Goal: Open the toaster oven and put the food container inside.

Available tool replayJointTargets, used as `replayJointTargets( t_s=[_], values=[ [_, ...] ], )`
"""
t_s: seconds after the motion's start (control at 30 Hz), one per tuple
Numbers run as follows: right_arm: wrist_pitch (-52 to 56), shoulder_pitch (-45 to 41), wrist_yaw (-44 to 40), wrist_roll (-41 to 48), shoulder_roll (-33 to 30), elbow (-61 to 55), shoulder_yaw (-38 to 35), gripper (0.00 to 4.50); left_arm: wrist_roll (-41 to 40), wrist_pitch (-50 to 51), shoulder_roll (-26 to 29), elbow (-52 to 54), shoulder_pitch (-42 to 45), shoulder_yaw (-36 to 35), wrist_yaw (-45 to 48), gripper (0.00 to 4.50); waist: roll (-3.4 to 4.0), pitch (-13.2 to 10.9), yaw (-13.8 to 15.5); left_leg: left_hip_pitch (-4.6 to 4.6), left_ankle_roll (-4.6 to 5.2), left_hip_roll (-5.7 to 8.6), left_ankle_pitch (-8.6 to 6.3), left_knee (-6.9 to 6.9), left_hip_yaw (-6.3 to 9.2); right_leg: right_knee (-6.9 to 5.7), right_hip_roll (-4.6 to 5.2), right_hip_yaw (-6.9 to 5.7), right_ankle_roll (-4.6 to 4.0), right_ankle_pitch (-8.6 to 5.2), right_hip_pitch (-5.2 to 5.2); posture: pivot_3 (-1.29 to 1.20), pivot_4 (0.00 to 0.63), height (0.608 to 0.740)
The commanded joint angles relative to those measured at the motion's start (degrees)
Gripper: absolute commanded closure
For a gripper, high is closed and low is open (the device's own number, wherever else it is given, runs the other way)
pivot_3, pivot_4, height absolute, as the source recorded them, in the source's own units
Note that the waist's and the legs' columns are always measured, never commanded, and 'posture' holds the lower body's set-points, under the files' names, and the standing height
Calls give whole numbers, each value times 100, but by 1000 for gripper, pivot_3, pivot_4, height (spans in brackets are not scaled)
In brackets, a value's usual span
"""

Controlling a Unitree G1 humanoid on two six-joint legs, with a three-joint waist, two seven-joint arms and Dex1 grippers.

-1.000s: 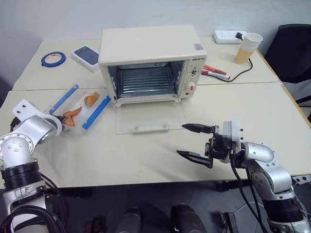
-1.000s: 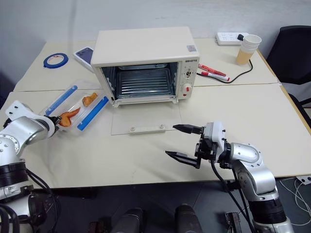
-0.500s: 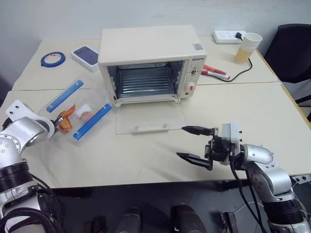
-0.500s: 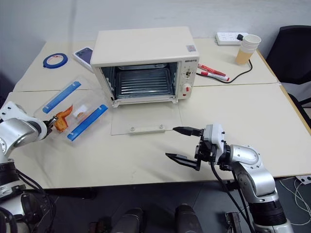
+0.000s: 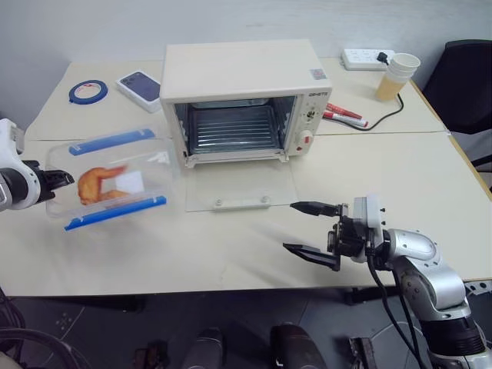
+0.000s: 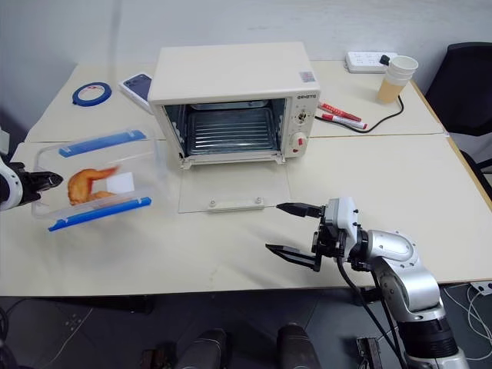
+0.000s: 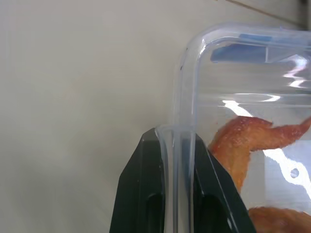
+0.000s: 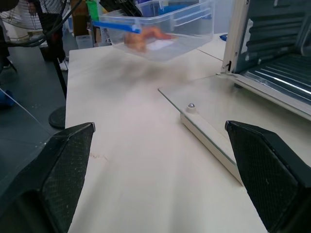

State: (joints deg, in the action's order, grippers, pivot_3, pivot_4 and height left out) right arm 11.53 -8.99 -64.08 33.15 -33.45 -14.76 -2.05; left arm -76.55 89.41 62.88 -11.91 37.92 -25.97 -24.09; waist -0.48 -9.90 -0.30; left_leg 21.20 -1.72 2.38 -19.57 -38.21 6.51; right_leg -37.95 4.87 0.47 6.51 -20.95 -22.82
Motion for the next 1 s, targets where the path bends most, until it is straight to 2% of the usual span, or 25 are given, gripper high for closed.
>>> replayJointTargets(
  t_s=[0.03, 0.2, 0.33, 0.6, 0.77, 1.0],
  values=[
    [21, 87, 100, 118, -77, -130, -270, 0, 199, 237, -259, 346, 591, 201, 164, 4387, 0, 0, -1, 0, 0, 0, 0, 0, 0, -1, 0, 0, 0, 0, -1, 0, 150, 740],
    [63, 351, 314, 138, -159, -328, -561, 0, 378, 309, -1325, 416, 1313, 515, -121, 4387, 0, 0, 24, 5, 1, 7, 0, -14, 2, -6, 4, -3, 0, 0, 3, 0, 150, 740],
    [139, 729, 525, 187, -205, -668, -828, 0, 632, 309, -1976, 352, 1749, 877, -354, 4387, -3, 0, 8, 5, 0, 2, 0, -10, -2, -10, -2, -6, 0, 0, 1, 0, 150, 740],
    [125, 1616, 1310, 395, -53, -1449, -1670, 0, 1709, 294, -3376, 344, 2121, 696, -647, 4387, -4, -1, 10, 0, 1, -1, 0, -9, -35, -53, -21, -7, 1, 1, -17, 0, 150, 740],
    [70, 2228, 1506, 394, -8, -1802, -1981, 0, 2442, 155, -3516, 321, 2210, 1177, -235, 4387, -5, -1, 20, 1, 1, 1, 0, -10, -44, -59, -26, -1, 2, 1, -22, 0, 150, 740],
    [25, 2509, 1766, 357, 131, -2097, -1936, 0, 3267, -190, -4037, 198, 2419, 951, 65, 4387, -5, -1, 35, -4, 1, 2, 0, -19, -50, -45, -30, 4, 2, 1, -22, 0, 150, 740]
  ],
)
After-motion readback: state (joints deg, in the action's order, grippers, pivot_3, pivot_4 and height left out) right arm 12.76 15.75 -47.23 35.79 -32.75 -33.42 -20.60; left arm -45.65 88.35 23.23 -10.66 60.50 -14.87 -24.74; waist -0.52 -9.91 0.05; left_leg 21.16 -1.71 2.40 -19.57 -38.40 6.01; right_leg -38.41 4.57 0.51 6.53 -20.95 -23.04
